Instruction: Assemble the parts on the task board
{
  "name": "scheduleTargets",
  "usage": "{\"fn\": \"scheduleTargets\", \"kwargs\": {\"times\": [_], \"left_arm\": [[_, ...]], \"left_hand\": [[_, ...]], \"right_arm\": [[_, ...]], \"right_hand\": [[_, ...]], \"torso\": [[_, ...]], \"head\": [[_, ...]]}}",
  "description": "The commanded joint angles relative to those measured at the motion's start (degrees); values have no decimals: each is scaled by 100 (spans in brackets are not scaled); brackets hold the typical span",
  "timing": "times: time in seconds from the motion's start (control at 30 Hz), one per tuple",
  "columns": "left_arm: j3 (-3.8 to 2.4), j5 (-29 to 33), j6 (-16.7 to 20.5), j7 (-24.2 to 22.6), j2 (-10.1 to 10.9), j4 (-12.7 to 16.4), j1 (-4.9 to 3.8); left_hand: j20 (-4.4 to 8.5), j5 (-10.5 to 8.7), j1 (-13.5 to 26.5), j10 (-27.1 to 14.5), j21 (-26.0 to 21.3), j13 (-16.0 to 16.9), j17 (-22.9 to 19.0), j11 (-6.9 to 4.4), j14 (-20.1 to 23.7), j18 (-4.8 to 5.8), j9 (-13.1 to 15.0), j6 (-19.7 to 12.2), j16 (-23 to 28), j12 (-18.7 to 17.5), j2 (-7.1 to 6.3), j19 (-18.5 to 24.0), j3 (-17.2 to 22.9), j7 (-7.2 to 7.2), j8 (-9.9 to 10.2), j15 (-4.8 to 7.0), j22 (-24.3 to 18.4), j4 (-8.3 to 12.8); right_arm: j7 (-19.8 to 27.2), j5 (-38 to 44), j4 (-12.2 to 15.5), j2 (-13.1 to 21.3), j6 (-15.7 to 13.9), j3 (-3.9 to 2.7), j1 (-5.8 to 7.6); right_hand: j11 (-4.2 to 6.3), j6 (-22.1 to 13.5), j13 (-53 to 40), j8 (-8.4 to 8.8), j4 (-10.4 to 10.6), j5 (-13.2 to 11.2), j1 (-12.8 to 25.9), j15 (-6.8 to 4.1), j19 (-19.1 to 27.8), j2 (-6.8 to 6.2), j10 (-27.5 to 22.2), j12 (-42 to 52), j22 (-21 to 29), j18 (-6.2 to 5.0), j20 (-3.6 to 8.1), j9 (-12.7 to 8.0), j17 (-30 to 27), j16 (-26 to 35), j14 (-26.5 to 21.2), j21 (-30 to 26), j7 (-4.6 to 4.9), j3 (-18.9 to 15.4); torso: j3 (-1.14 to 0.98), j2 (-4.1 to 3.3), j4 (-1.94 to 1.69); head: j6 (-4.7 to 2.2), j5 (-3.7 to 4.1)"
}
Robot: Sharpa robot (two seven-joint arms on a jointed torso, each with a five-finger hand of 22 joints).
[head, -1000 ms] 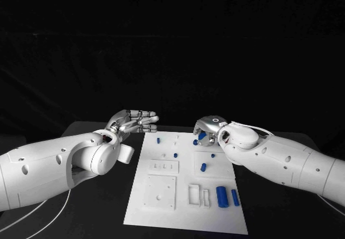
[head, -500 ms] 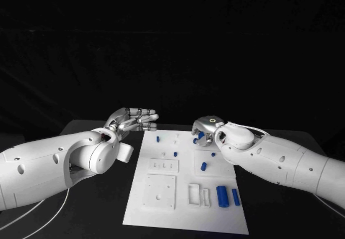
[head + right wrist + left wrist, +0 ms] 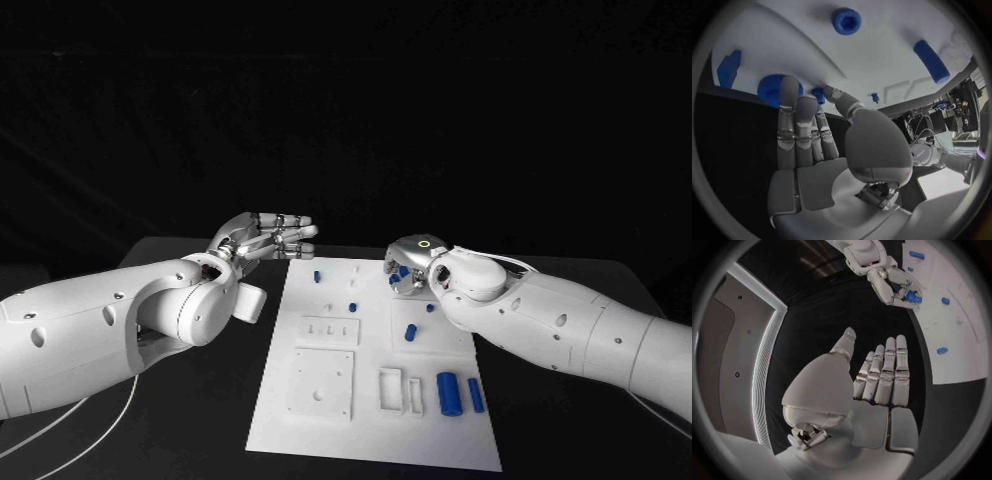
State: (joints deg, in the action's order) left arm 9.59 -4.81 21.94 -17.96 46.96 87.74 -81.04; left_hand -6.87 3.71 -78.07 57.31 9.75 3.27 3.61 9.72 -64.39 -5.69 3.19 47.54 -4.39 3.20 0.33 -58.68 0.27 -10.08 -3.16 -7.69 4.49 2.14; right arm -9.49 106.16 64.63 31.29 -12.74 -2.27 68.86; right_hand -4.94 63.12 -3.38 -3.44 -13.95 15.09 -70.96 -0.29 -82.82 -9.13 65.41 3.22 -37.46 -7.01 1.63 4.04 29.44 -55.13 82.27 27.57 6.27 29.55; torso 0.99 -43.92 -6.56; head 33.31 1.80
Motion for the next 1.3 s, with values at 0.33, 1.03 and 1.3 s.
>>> {"fn": "scheduleTargets", "kwargs": {"times": [0.33,1.03,1.3], "left_arm": [[-5,-27,-91,-22,17,7,-32],[-5,-36,-104,-8,-3,-51,-34],[-5,-37,-93,-14,-16,-84,-34]], "left_hand": [[-37,-24,18,-50,20,6,10,-3,10,47,7,-3,-19,26,-46,17,4,-11,-36,-25,-9,-28],[-36,-24,2,-64,29,6,9,0,5,46,5,-14,-18,24,-55,16,16,-12,-34,-24,-10,-47],[-36,-23,-3,-76,31,6,9,4,7,45,6,-11,-17,24,-55,17,19,-14,-35,-26,-10,-44]], "right_arm": [[9,157,68,21,153,8,-12],[-492,344,264,11,-875,5,-14],[-669,357,265,-103,-1100,0,-9]], "right_hand": [[110,332,-6,-26,16,-133,36,-80,-24,96,462,13,-175,-25,81,61,18,-65,-42,-41,-26,219],[250,697,-17,-20,-9,-853,-228,-185,90,203,949,16,-665,56,196,360,81,-66,-39,45,-109,539],[250,698,-16,-19,28,-951,-249,-184,81,161,947,15,-725,61,196,366,89,-65,-40,9,-111,545]], "torso": [[-6,-62,-6],[-1,-119,-12],[6,-126,-32]], "head": [[-10,-12],[-74,12],[-94,8]]}}
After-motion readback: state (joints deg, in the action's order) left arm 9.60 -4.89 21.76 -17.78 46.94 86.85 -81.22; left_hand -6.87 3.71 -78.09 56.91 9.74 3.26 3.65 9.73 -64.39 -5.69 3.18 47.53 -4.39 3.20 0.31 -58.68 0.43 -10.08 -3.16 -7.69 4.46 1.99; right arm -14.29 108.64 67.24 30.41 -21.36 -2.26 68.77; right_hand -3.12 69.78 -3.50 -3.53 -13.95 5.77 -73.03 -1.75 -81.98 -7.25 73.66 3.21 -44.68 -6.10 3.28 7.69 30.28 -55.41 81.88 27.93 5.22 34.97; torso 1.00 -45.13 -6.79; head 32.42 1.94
